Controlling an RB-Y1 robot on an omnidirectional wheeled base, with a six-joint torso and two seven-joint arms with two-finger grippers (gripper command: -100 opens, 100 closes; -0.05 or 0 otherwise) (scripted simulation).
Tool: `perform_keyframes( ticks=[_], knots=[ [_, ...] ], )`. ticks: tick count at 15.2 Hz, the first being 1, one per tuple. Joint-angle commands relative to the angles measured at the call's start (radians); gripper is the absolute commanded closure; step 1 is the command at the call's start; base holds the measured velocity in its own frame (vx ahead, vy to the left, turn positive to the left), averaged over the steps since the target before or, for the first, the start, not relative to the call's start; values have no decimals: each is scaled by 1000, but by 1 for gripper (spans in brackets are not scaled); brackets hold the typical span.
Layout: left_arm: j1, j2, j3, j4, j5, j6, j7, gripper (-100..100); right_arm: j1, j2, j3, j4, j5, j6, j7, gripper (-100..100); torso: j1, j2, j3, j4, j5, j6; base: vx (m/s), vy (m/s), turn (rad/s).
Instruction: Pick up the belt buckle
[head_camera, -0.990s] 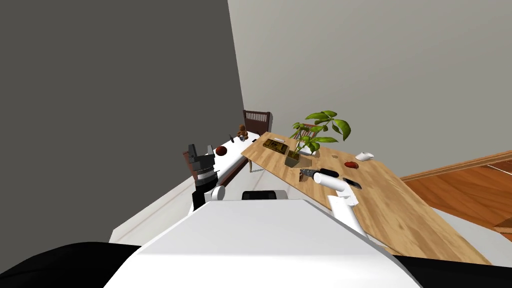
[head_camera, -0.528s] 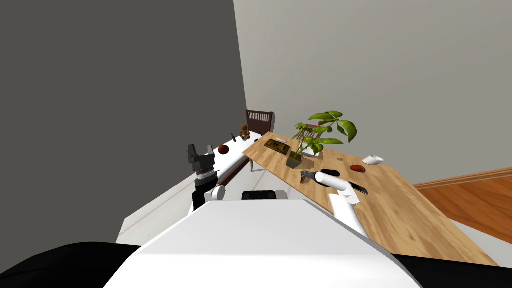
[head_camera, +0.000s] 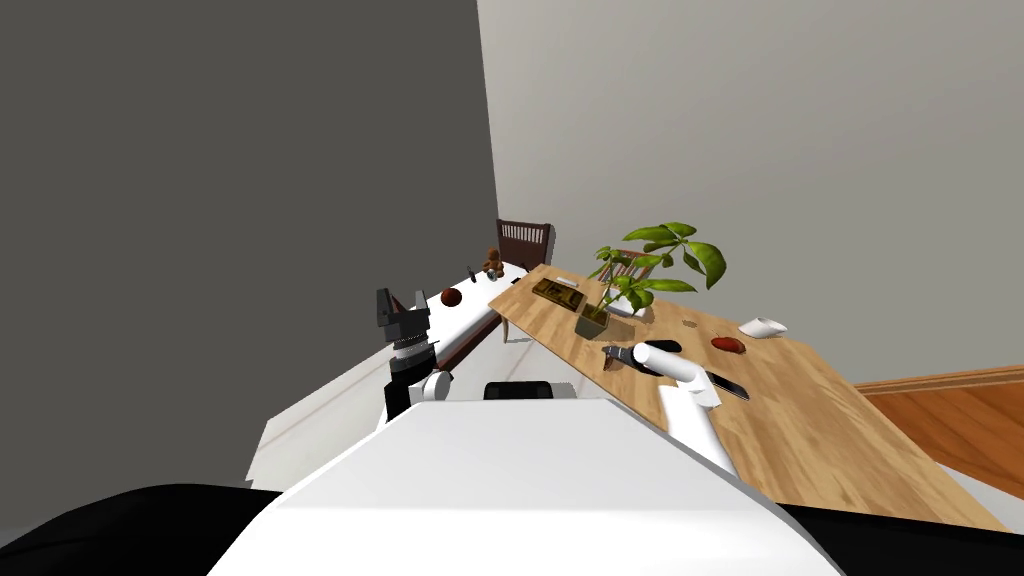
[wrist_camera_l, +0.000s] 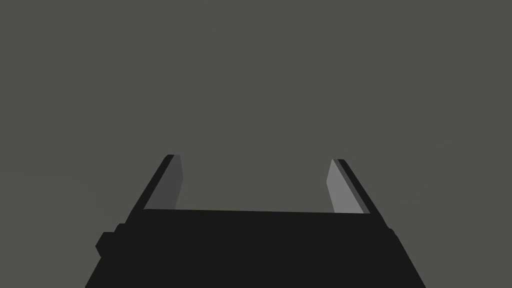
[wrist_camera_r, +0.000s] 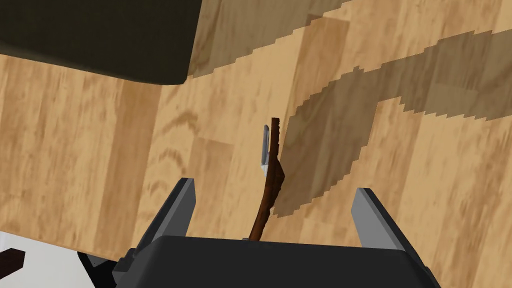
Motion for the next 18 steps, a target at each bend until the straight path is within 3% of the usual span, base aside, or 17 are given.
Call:
perform_keyframes(
  ticks=[1, 2, 3, 10, 11, 12, 16, 18],
  knots=[
    [0, 0, 0, 0, 0, 0, 0, 0, -6, 0, -8, 9, -4, 29, -29, -100, 0, 0, 0, 0, 0, 0, -4, -11, 55],
    [0, 0, 0, 0, 0, 0, 0, 0, -2, 1, -3, 4, -1, 12, -13, -100, 0, 0, 0, 0, 0, 0, -3, -7, 19],
    [0, 0, 0, 0, 0, 0, 0, 0, -25, 8, -4, 43, 16, -6, -19, -100, 0, 0, 0, 0, 0, 0, -14, -14, 38],
    [0, 0, 0, 0, 0, 0, 0, 0, -78, 22, -3, 135, 56, -60, -21, -100, -1, 2, 1, 0, 0, 0, -31, -25, 37],
    [0, 0, 0, 0, 0, 0, 0, 0, -69, 19, -4, 120, 48, -49, -20, -100, -1, 1, 1, 0, 0, 0, -15, -12, 15],
    [0, 0, 0, 0, 0, 0, 0, 0, -71, 19, -4, 124, 50, -53, -20, 100, 0, 1, 1, 0, 0, 0, -5, -5, 1],
    [0, 0, 0, 0, 0, 0, 0, 0, -71, 19, -4, 123, 50, -53, -20, 100, -1, -1, 0, 0, -1, 0, 0, 0, 0],
    [0, 0, 0, 0, 0, 0, 0, 0, -48, 14, -3, 83, 33, -29, -20, 100, -1, -1, -1, 0, -1, 0, 22, 15, -41]
  ],
)
